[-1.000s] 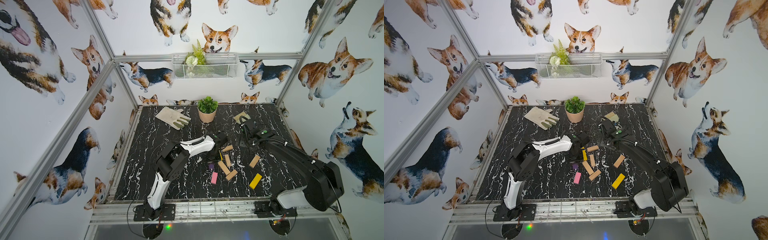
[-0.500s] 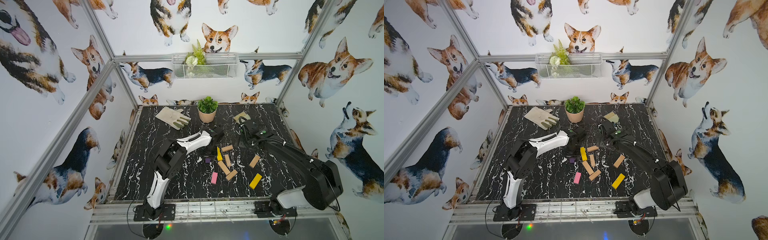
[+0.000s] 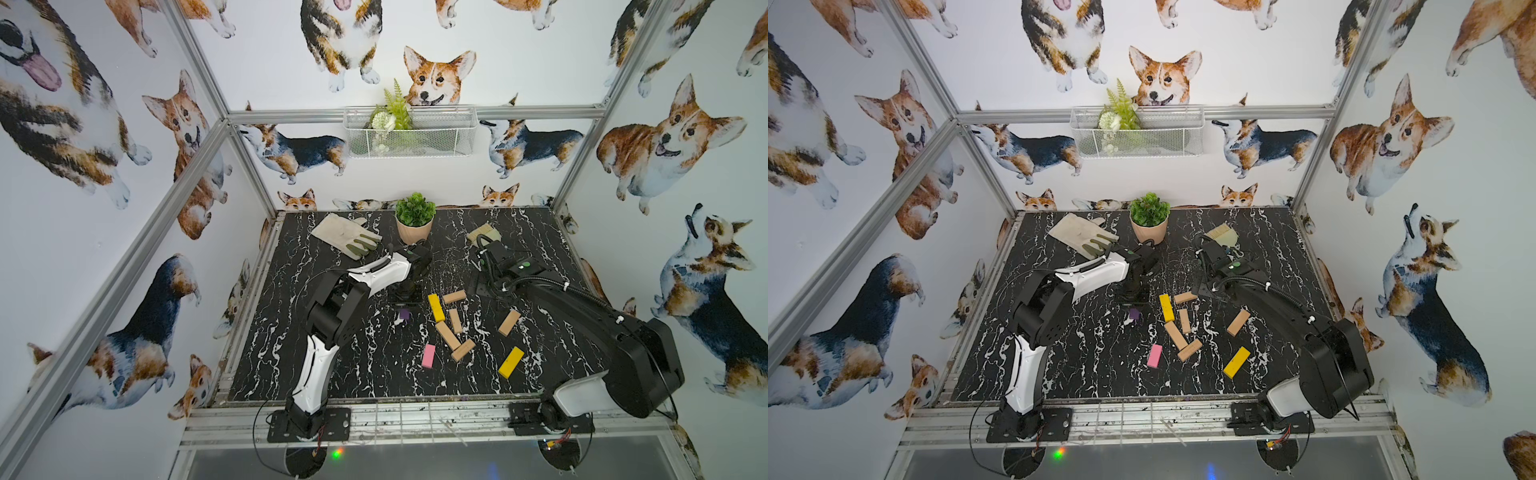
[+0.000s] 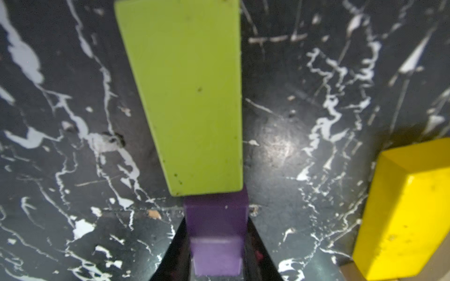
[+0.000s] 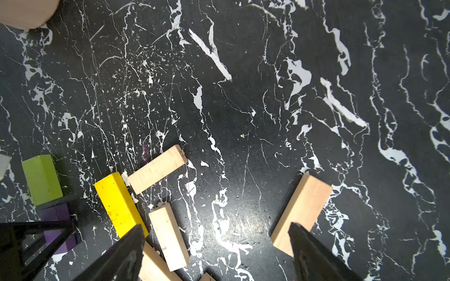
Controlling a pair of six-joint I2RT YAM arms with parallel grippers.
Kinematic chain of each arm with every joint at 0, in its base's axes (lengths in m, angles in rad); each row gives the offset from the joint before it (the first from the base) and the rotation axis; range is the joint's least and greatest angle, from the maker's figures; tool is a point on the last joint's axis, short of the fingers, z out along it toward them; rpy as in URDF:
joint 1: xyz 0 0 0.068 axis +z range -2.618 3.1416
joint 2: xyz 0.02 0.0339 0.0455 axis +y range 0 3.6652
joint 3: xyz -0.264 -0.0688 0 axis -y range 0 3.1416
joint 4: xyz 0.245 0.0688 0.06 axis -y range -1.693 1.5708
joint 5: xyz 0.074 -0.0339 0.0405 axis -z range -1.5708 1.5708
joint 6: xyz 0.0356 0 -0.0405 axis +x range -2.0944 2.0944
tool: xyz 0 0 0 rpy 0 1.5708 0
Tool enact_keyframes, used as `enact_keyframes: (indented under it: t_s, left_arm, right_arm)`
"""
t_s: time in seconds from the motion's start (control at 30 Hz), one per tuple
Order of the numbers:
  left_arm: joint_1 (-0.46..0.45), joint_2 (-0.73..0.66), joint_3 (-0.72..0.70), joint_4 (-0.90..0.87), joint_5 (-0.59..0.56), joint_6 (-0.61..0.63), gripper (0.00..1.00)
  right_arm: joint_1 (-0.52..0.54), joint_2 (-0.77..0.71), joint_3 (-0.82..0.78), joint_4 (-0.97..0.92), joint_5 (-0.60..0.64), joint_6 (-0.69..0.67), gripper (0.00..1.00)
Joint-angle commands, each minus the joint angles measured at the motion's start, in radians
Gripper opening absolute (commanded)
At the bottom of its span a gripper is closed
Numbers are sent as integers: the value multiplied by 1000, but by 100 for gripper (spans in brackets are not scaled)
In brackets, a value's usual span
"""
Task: Assemble the letter k with building blocks
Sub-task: Assemble the building block at the center of the board.
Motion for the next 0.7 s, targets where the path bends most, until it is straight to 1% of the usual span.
enact_keyframes:
  t_s: [0.0,0.67]
  left_arm:
    - [3,27,1,-15,-14,22,23]
    - [21,75,32,-18,-76,27,23]
  right_arm:
    - [2,2,0,13,-2,11,95]
    - [3,9,-3,18,-12,16,96]
